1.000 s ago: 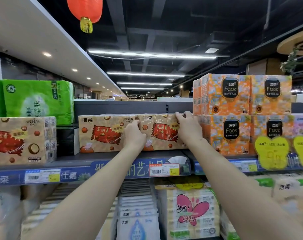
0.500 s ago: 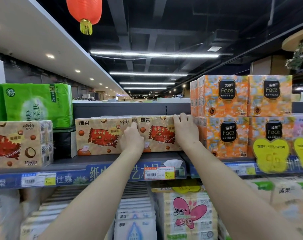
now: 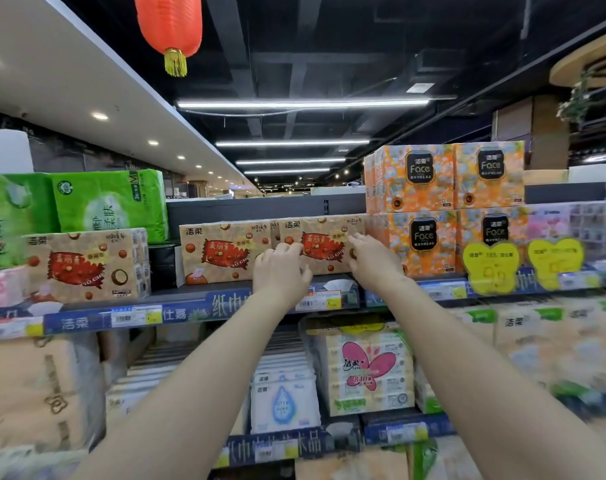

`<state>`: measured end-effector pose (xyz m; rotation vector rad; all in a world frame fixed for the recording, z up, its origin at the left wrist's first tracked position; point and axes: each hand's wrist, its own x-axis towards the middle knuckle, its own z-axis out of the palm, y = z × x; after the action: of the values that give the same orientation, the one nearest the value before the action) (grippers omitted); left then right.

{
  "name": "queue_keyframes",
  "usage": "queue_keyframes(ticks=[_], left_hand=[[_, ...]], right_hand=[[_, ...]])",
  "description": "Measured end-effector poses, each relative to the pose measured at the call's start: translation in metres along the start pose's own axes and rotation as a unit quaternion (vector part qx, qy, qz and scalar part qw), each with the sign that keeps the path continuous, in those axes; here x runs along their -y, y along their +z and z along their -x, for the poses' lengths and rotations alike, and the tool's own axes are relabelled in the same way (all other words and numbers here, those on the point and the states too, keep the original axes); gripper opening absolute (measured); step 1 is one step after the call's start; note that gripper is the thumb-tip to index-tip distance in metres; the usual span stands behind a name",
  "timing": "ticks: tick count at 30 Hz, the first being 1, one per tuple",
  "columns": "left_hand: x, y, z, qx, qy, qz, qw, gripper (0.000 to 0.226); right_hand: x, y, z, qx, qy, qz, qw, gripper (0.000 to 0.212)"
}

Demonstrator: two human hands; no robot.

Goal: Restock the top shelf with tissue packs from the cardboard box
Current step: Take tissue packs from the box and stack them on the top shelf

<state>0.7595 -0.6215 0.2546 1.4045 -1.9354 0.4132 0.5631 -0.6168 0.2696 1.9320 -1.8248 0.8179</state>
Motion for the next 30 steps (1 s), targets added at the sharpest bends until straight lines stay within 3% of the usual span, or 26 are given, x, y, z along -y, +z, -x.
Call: queue_keyframes(ticks=[8, 12, 14, 17, 21, 27, 30], left_hand=[[-0.043, -0.026, 0.128, 0.096, 0.061, -0.008, 0.994, 0.049], [-0.07, -0.017, 0.202, 0.182, 0.071, 0.01, 0.981, 0.048], [-0.085, -0.006, 0.239, 0.22, 0.078, 0.021, 0.972, 0.046], [-0.109, 0.011, 0.288, 0.263, 0.081, 0.038, 0.961, 0.053], [-0.132, 0.035, 0.343, 0.334, 0.08, 0.062, 0.937, 0.053], [-0.183, 0.081, 0.408, 0.412, 0.103, 0.054, 0.904, 0.054], [-0.217, 0.114, 0.43, 0.454, 0.091, 0.069, 0.884, 0.06]], right_hand=[[-0.002, -0.025, 0.152, 0.112, 0.066, -0.004, 0.992, 0.058], [-0.019, -0.023, 0.237, 0.171, 0.098, 0.009, 0.98, 0.042], [-0.03, -0.023, 0.284, 0.211, 0.128, 0.017, 0.969, 0.037], [-0.049, -0.024, 0.35, 0.263, 0.152, 0.048, 0.951, 0.052], [-0.081, -0.014, 0.419, 0.298, 0.202, 0.038, 0.932, 0.055], [-0.146, 0.02, 0.505, 0.365, 0.243, 0.067, 0.896, 0.044], [-0.184, 0.045, 0.538, 0.407, 0.249, 0.069, 0.876, 0.05]])
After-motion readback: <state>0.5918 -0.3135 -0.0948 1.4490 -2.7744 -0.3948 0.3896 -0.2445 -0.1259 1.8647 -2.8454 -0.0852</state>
